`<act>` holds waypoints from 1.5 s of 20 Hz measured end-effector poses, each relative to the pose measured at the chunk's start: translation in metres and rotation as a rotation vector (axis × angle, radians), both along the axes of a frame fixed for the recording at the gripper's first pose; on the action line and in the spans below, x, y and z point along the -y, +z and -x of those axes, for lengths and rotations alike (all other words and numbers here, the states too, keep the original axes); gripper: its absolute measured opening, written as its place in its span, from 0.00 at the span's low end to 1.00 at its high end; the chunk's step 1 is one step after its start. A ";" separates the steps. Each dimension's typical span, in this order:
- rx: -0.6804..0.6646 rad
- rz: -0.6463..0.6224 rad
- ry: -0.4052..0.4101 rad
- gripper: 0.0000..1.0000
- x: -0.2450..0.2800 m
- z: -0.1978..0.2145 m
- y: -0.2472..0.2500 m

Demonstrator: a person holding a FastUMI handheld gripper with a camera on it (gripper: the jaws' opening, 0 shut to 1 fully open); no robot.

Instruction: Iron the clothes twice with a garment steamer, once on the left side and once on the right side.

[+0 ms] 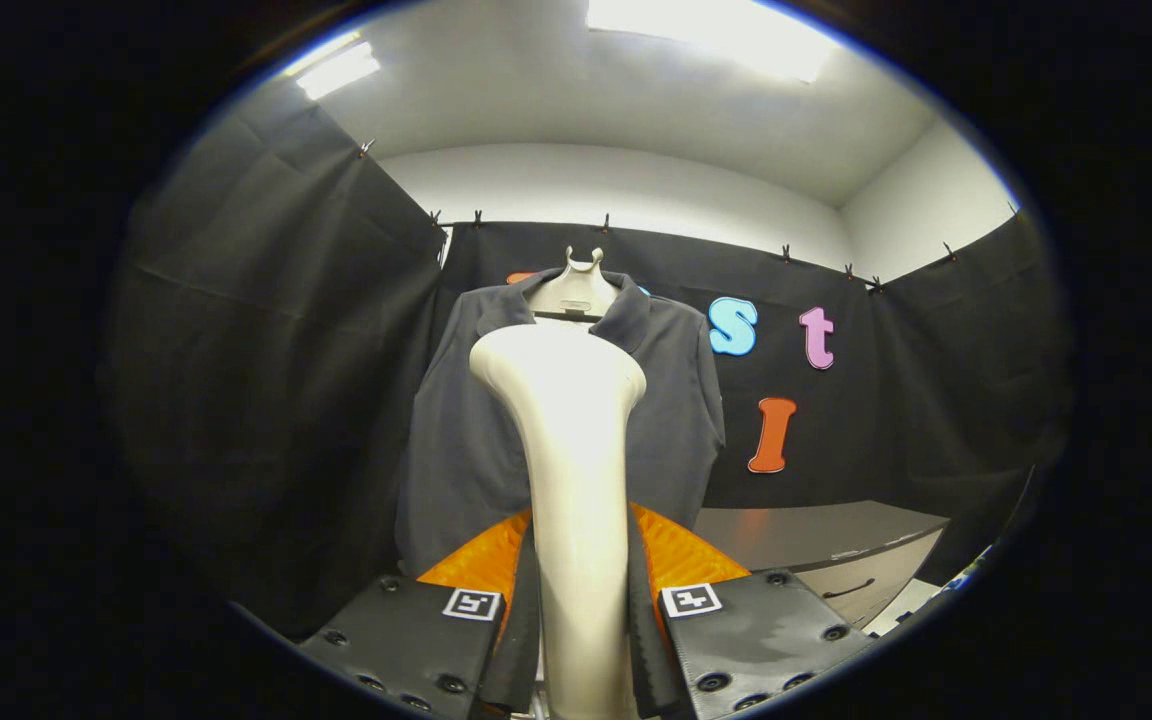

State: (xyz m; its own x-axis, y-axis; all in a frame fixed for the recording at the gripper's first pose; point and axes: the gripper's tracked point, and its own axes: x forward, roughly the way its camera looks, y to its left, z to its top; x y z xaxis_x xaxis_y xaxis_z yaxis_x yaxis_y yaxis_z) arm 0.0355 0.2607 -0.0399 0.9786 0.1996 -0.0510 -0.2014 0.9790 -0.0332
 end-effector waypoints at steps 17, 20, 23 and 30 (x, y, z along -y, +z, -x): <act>0.001 0.015 -0.015 0.45 0.002 0.015 0.002; -0.003 0.018 -0.011 0.45 -0.001 0.015 0.001; -0.009 0.021 -0.010 0.45 -0.002 0.017 -0.001; -0.008 0.022 -0.003 0.44 -0.004 0.020 0.000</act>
